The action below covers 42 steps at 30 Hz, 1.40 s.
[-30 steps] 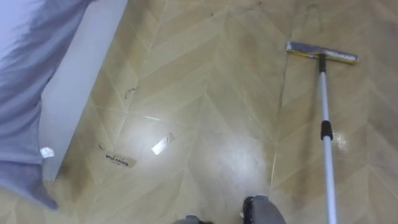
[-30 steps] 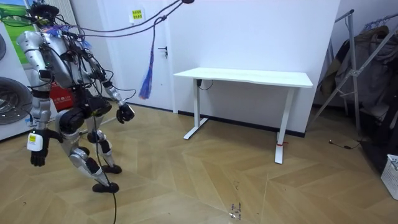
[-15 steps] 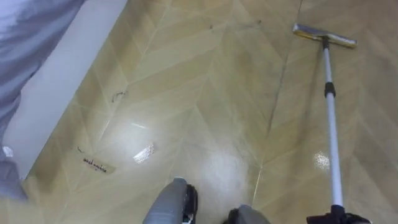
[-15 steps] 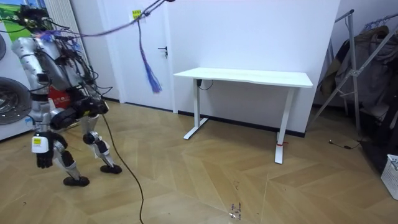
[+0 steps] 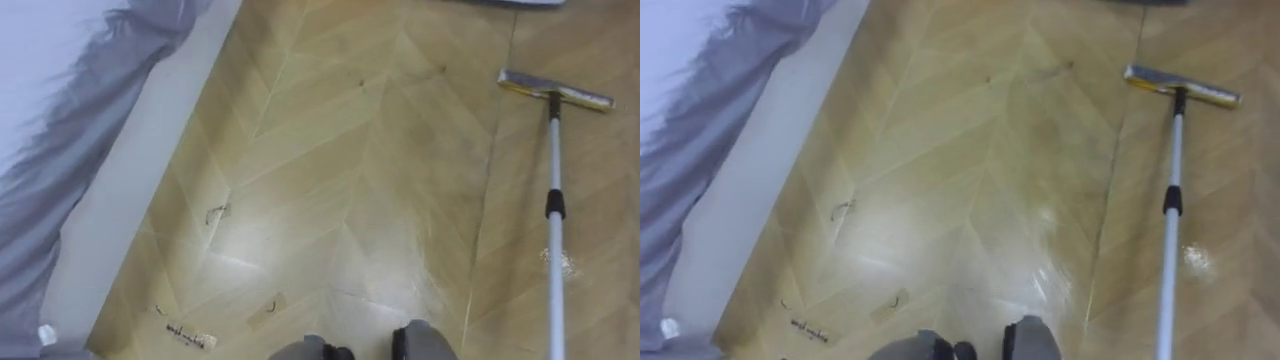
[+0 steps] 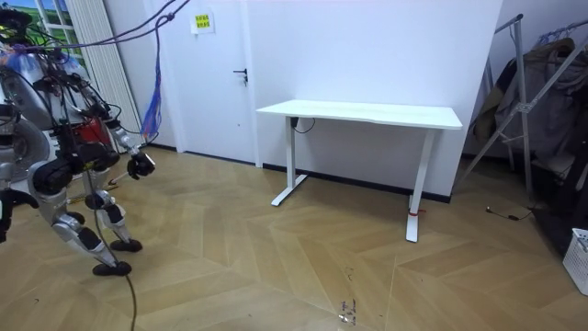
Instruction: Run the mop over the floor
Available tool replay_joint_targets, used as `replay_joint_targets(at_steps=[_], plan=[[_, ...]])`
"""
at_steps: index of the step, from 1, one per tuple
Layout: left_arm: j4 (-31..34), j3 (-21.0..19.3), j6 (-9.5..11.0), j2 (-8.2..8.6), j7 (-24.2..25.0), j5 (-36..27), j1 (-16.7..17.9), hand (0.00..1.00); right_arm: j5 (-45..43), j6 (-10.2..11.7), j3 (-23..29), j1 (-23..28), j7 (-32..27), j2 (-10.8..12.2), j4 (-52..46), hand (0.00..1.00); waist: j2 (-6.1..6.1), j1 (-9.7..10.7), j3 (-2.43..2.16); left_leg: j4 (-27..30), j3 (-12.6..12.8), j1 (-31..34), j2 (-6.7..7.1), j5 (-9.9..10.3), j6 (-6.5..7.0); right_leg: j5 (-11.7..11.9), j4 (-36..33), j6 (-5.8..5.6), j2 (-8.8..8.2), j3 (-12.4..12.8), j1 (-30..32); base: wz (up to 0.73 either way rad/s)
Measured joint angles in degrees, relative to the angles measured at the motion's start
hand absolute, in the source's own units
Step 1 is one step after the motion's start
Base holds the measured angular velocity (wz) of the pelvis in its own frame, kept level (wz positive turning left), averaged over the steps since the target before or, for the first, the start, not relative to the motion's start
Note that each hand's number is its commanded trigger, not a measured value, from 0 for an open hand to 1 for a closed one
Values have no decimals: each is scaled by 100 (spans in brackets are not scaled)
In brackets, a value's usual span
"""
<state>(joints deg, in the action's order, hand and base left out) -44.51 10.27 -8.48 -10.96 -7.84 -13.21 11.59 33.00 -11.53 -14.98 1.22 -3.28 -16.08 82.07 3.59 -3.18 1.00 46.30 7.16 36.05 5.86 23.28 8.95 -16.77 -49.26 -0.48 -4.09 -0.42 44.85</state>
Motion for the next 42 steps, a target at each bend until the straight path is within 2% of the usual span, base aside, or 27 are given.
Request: replay_joint_targets(at_steps=[1, 2, 5, 6, 7, 8, 9, 10, 11, 12, 13, 15, 16, 17, 19, 21, 23, 24, 25, 26, 28, 30, 31, 34, 39, 41, 42], plan=[[-29, -2, -24, 59, 0, -29, 8, 0, -21, -30, 40, 3, -41, 20, -7, 100, 11, -25, 2, 2, -77, -80, -40, 64, -89, 13, 71, 105, 43, -76, -115, -5], [-47, -2, -32, 79, 0, -50, 16, 0, -38, -50, 55, 2, -41, 26, -12, 100, 14, -22, 3, 9, -136, -118, -45, 93, -125, -10, 89, 148, 66, -134, -172, 0], [-172, -105, -37, 85, -37, -92, -38, 0, -133, -237, 127, -244, -42, -18, -88, 100, -63, -57, 27, 128, -275, -280, -125, 260, -278, -284, -48, 340, 64, -317, -374, 17], [-197, -105, -38, 79, -53, -96, -49, 0, -131, -269, 117, -350, -47, -42, -62, 100, -96, -65, 47, 177, -280, -285, -124, 295, -303, -340, -118, 353, 63, -317, -372, 8], [-243, -103, -86, 78, -75, -97, -85, 0, -128, -281, 114, -570, -70, -91, -13, 100, -172, -71, 90, 306, -284, -254, -137, 346, -379, -486, -250, 349, 50, -311, -364, 8], [-222, -103, -110, 71, -94, -93, -85, 0, -118, -287, 118, -809, -69, -169, 46, 100, -232, -153, 81, 564, -250, -151, -172, 380, -453, -612, -407, 367, 57, -311, -311, 8], [-213, -102, -120, 63, -112, -93, -83, 0, -96, -293, 119, -939, -66, -215, 71, 100, -255, -199, 83, 803, -237, -59, -224, 376, -476, -671, -504, 392, 85, -307, -280, 4], [-220, -80, -161, 23, -173, -96, -74, 0, -9, -269, 112, -1222, -88, -284, 75, 100, -255, -243, 83, 1397, -222, 213, -349, 264, -670, -795, -671, 410, 188, -295, -253, -7], [-232, -33, -205, -60, -194, -79, -33, 0, 66, -205, 118, -1460, -73, -305, 43, 100, -334, -337, 87, 1828, -231, 402, -454, 117, -880, -850, -759, 489, 267, -272, -266, -10], [-217, -35, -219, -92, -210, -76, 11, 0, 92, -195, 126, -1569, -52, -304, 18, 100, -386, -375, 72, 1935, -264, 485, -459, 83, -899, -867, -780, 529, 287, -246, -272, -7], [-139, -39, -251, -139, -248, -59, 97, 0, 227, -194, 127, -1781, 25, -314, 19, 100, -463, -407, 46, 1722, -291, 697, -471, 108, -920, -879, -763, 549, 300, -245, -283, 0], [-24, -49, -268, -127, -270, -11, 155, 0, 385, -192, 127, -1963, 108, -350, 22, 100, -502, -512, 60, 944, -292, 1018, -504, 34, -960, -885, -678, 543, 318, -253, -378, 2], [-41, -45, -275, -117, -261, -12, 231, 0, 431, -179, 120, -1976, 170, -330, 28, 100, -488, -524, 47, 491, -327, 1083, -511, -346, -852, -935, -615, 492, 298, -253, -538, 0], [-43, -45, -290, -104, -259, -11, 328, 0, 449, -179, 121, -1866, 275, -324, 28, 100, -495, -510, 20, 321, -300, 924, -504, -584, -764, -976, -537, 388, 269, -263, -723, 4], [-64, -60, -326, -99, -216, 23, 321, 0, 510, -143, 113, -1555, 369, -335, 22, 100, -487, -497, 21, 239, -241, 725, -491, -687, -595, -1053, -412, 288, 222, -297, -935, 12], [-55, -68, -348, -80, -143, 250, 298, 0, 481, -64, 65, -1231, 436, -344, 26, 100, -451, -489, 25, 209, -224, 612, -453, -602, -427, -1087, -272, 235, 190, -292, -1095, 3], [-101, -93, -332, 21, -109, 438, 172, 0, 184, 25, 46, -762, 442, -398, 109, 100, -383, -360, 16, 19, -186, 373, -270, -530, -288, -1133, -137, 145, 21, -271, -1339, 13], [-107, -108, -324, 49, -91, 455, 161, 0, 67, 31, 41, -642, 421, -411, 160, 100, -344, -316, 6, -33, -185, 291, -210, -509, -251, -1133, -142, 138, 1, -263, -1394, 16], [-105, -113, -285, 90, -39, 489, 155, 0, -100, 35, 37, -417, 362, -419, 291, 100, -266, -252, -34, -81, -174, 190, -159, -476, -164, -1074, -222, 39, -27, -229, -1415, 5], [-107, -130, -232, 118, -28, 505, 156, 0, -337, 20, 39, -211, 256, -391, 318, 100, -205, -211, -39, -131, -144, 80, -131, -440, -114, -965, -380, -67, -53, -170, -1396, 0], [-169, -225, -189, 156, -24, 500, 148, 0, -537, 17, 56, 11, 190, -284, 320, 100, -152, -109, -57, -318, -124, -92, -125, -423, -90, -802, -428, -103, -51, -98, -1380, -17], [-192, -385, -186, 221, -31, 495, 118, 0, -629, 22, 66, 143, 204, -181, 320, 100, -148, 5, -60, -567, -97, -260, -124, -465, -94, -768, 83, -111, -86, -79, -1414, -20], [-238, -403, -177, 252, -38, 481, 43, 0, -656, 23, 65, 213, 199, -127, 321, 100, -168, 47, -24, -718, -59, -401, -113, -496, -102, -664, 551, -75, -99, -122, -1404, -10], [-350, -425, -170, 299, -34, 462, 39, 0, -898, 13, 120, 307, 142, -11, 292, 100, -194, 140, -32, -1238, -57, -880, -190, -585, -193, -382, 1202, 17, 28, -191, -1870, -18], [-623, -514, -126, 296, -48, 427, 70, 0, -1257, -179, 333, 317, 204, 119, 280, 100, -299, 159, -12, -2094, -56, -1866, -218, -760, -295, -179, 2072, 66, 128, -198, -2829, -9], [-665, -575, -119, 282, -50, 431, 148, 0, -1336, -242, 342, 321, 318, 117, 283, 100, -394, 159, -43, -2309, -56, -2220, -217, -780, -328, -167, 2280, 79, 121, -299, -3147, -2], [-709, -591, -117, 273, -46, 450, 148, 0, -1381, -245, 353, 319, 368, 118, 281, 100, -419, 159, -36, -2366, -60, -2307, -219, -784, -335, -164, 2333, 84, 117, -345, -3238, 0]])
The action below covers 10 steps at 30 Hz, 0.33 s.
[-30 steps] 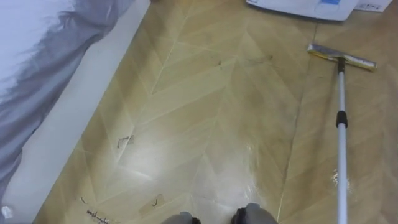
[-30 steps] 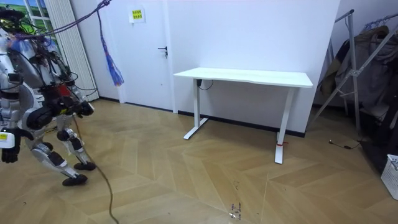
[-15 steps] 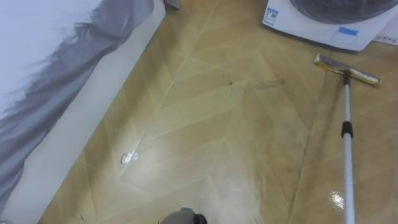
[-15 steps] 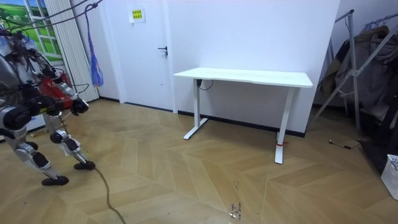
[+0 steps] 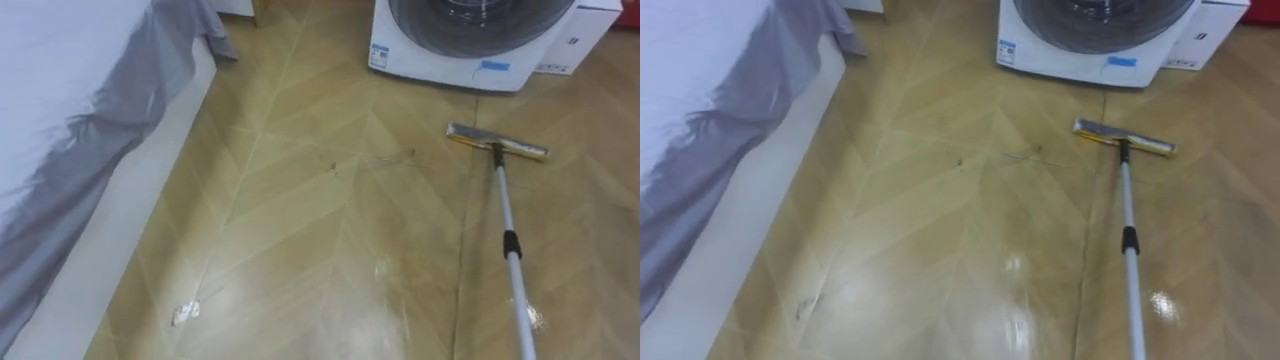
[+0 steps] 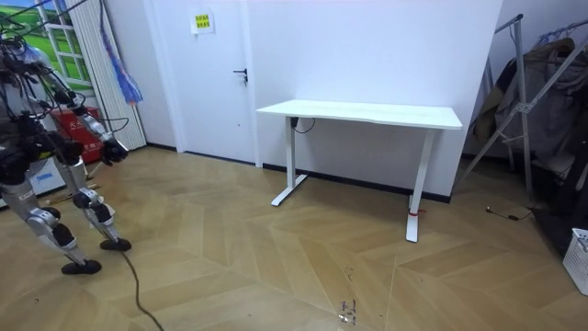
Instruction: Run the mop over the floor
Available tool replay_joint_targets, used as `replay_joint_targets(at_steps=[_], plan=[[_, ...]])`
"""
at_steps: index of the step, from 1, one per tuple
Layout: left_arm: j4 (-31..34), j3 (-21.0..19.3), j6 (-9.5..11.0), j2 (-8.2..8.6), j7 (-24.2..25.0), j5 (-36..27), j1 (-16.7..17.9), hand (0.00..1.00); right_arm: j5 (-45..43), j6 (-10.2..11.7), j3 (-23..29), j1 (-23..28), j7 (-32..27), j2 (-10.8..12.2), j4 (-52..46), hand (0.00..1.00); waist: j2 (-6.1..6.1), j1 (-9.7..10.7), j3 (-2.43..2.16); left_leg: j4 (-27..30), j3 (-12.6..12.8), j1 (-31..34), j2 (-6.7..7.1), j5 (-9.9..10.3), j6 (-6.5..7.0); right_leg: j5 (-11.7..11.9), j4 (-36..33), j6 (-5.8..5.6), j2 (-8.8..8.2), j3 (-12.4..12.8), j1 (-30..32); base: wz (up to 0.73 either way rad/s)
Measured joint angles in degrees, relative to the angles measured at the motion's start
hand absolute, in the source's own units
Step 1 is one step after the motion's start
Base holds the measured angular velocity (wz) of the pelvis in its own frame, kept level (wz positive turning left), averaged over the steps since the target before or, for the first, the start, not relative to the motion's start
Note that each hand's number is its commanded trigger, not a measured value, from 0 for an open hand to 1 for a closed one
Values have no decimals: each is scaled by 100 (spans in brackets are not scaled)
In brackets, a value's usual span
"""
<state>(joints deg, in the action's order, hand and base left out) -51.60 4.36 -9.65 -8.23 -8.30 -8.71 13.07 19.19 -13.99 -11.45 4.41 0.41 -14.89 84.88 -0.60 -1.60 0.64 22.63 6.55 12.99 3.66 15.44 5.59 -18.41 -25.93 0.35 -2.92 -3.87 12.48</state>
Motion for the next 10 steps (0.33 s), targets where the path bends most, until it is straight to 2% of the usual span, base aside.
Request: replay_joint_targets(at_steps=[1, 5, 10], plan=[[-90, -31, 5, -14, 2, 40, 5, 0, -140, -24, 85, 1, 77, 2, 0, 100, -36, 0, 7, -53, -54, -138, -5, 2, -9, 7, 101, 12, -9, -135, -167, 0], [-416, -183, -46, -13, 14, 243, 32, 0, -346, -189, 162, 9, 231, 4, -16, 100, -106, -23, 18, -266, -118, -557, -43, 34, -65, 66, 482, 48, 68, -188, -669, 0], [-638, -187, -310, -12, 136, 613, 96, 0, -486, -304, 167, 31, 400, 21, -31, 100, -158, 0, 5, -430, -117, -826, -108, 51, -96, 197, 853, 61, 132, -413, -1049, -3]])
